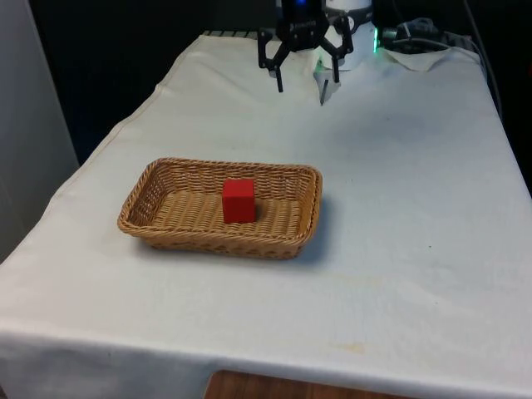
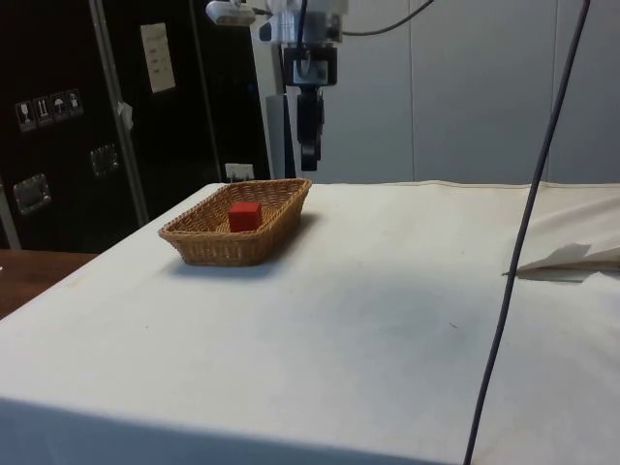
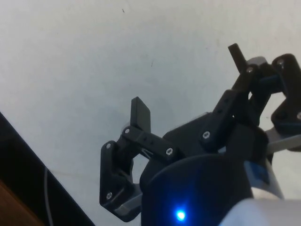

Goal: Pick up the cube and place it into the basket.

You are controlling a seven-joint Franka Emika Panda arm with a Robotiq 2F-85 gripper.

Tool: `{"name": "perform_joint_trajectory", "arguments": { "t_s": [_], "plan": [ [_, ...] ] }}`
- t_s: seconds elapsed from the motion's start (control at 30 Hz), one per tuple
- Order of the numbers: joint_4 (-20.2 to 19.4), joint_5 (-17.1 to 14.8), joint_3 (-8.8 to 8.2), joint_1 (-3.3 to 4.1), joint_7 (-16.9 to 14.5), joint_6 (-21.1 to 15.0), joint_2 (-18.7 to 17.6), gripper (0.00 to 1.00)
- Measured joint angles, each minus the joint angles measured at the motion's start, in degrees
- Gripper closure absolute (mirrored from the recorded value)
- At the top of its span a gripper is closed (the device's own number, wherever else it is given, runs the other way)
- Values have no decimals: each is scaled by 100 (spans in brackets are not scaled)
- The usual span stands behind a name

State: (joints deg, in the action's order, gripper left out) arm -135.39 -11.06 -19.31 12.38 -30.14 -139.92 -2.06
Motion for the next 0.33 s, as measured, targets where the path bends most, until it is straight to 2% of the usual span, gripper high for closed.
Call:
{"name": "perform_joint_trajectory", "arguments": {
  "t_s": [0.33],
  "plan": [
    [-166,0,-17,-23,92,0,149,0]
  ]
}}
